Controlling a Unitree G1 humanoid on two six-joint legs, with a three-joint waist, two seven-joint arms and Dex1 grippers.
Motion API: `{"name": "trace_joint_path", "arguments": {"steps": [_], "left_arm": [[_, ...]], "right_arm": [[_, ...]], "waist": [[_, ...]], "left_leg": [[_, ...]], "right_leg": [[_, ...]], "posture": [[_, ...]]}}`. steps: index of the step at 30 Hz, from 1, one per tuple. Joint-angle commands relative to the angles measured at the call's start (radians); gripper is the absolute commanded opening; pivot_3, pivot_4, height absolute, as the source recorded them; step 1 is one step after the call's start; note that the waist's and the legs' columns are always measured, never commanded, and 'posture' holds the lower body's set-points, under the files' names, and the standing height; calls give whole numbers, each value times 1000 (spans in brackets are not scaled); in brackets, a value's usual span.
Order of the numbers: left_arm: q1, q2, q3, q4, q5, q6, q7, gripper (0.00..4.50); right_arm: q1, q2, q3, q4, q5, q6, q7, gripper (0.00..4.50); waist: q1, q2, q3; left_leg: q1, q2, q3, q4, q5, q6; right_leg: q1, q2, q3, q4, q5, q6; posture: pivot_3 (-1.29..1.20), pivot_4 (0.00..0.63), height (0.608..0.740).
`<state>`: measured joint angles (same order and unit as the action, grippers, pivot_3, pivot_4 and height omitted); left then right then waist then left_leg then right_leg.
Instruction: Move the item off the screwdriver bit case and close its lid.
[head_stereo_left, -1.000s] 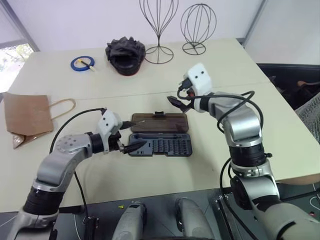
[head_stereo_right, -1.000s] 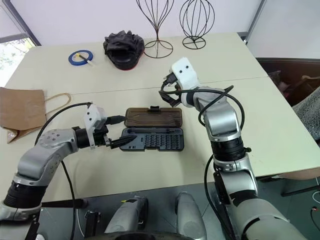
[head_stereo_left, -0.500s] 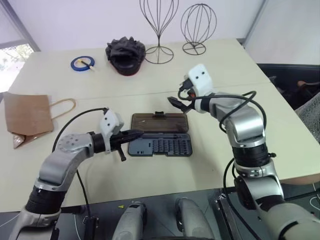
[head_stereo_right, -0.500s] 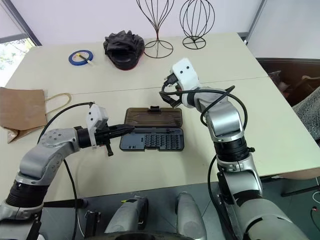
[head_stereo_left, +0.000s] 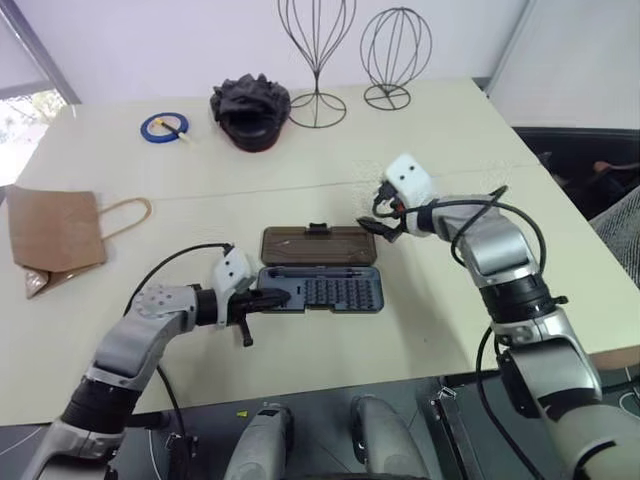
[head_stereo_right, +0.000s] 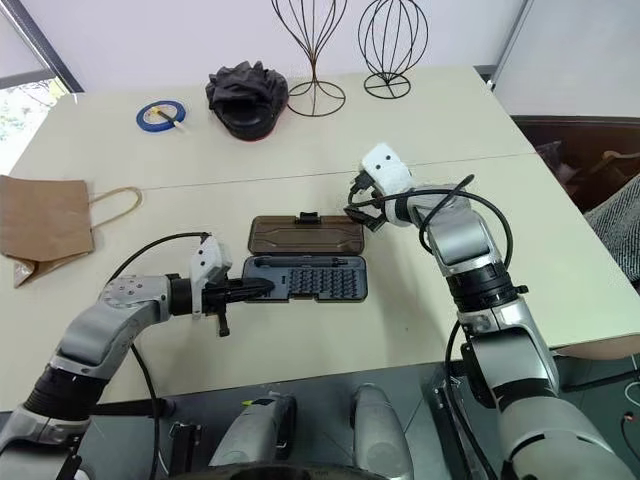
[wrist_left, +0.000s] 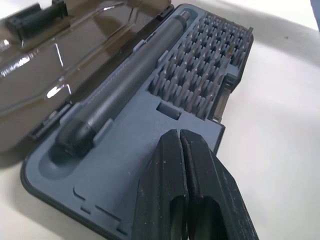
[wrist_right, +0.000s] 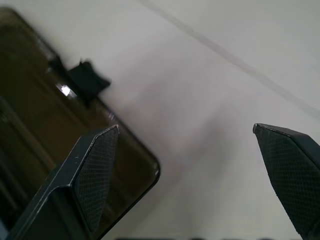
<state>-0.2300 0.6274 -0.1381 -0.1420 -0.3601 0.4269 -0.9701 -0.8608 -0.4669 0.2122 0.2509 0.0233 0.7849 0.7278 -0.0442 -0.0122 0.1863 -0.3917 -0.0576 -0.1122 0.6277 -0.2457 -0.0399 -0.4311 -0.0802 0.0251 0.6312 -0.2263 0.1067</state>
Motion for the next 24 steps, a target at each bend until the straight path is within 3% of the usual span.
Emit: {"name": "trace_joint_path", "arguments": {"steps": [1,6,17,20,24], "left_arm": [[12,0,-12,32,35,-21,4,55],[16,-9,-12,44,47,-40,15,55],[31,-10,-1,31,54,-54,38,55],[32,-10,2,30,56,-56,44,0],[31,-10,3,31,57,-62,50,0]], "right_arm": [[-85,-8,18,88,-5,-75,57,4500],[-155,13,68,271,-30,-167,137,4500],[-179,45,138,451,-105,-353,240,4500],[-186,55,132,488,-116,-381,237,3677],[-184,59,131,511,-127,-405,243,1637]], "waist": [[1,0,0],[1,0,0],[1,0,0],[1,0,0],[1,0,0]], "left_leg": [[0,0,0,0,0,0],[1,0,0,1,0,0],[1,0,0,1,0,0],[1,0,0,1,0,0],[2,0,0,1,0,0]], "right_leg": [[0,0,0,0,0,0],[1,0,0,0,0,0],[1,0,0,0,0,0],[1,0,0,0,0,0],[2,0,0,1,0,0]], "posture": [[0,150,740],[0,150,740],[0,150,740],[0,150,740],[0,150,740]]}}
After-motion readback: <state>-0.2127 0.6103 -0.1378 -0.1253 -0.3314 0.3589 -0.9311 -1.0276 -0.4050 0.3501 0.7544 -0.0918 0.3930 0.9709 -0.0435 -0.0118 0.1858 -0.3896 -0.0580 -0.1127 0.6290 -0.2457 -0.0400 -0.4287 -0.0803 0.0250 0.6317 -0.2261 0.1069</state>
